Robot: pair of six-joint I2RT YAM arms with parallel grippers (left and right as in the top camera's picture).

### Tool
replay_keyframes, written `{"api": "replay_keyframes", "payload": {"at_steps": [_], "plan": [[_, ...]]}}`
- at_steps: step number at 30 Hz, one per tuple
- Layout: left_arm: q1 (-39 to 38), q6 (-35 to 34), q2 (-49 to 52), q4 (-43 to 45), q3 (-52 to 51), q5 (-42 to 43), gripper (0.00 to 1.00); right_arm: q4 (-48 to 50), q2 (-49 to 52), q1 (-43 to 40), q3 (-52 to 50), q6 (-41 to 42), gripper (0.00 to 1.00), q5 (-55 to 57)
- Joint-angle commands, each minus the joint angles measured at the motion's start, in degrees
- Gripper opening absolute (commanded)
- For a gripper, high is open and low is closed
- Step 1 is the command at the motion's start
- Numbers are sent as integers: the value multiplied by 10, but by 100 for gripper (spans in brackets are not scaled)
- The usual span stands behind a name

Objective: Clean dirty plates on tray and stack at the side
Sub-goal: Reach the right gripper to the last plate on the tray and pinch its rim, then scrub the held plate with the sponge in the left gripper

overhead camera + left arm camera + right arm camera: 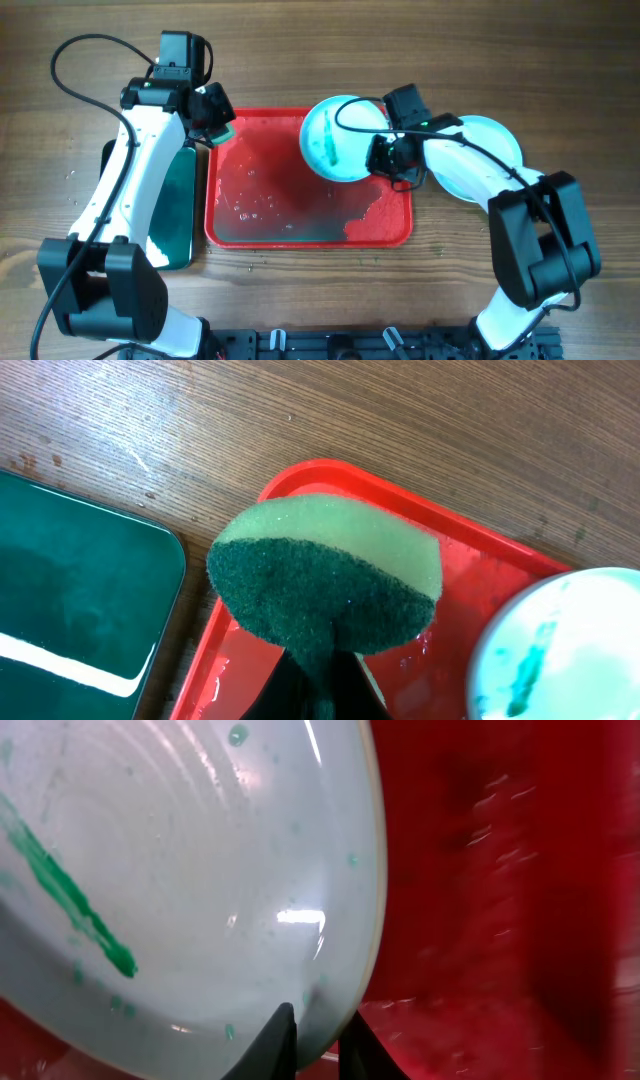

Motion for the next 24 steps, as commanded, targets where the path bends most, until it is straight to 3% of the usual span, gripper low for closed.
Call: {"api": "replay_keyframes", "payload": {"at_steps": [1, 4, 5, 8, 12, 18, 19, 22, 24], "plan": [[3, -9, 1, 2, 4, -4, 4, -21, 9, 30, 11, -42, 16, -70], [3, -9, 1, 2, 4, -4, 4, -60, 4, 59, 25, -96, 18, -107], [3, -9, 1, 2, 4, -4, 4, -73, 2, 66, 33, -111, 23, -103], [3, -9, 1, 4, 4, -4, 4, -120, 1, 64, 106, -195, 47, 11], [3, -9, 1, 4, 4, -4, 4, -73, 10, 36, 125, -305, 58, 117], [3, -9, 1, 4, 4, -4, 4, -58, 83, 12, 125, -332, 53, 0], [3, -9, 1, 4, 4, -4, 4, -58, 86, 12, 125, -317, 46, -1], [3, -9, 1, 4, 4, -4, 4, -50, 89, 13, 125, -269, 38, -49], [3, -9, 1, 4, 4, -4, 4, -36, 101, 28, 125, -189, 29, -54]]}}
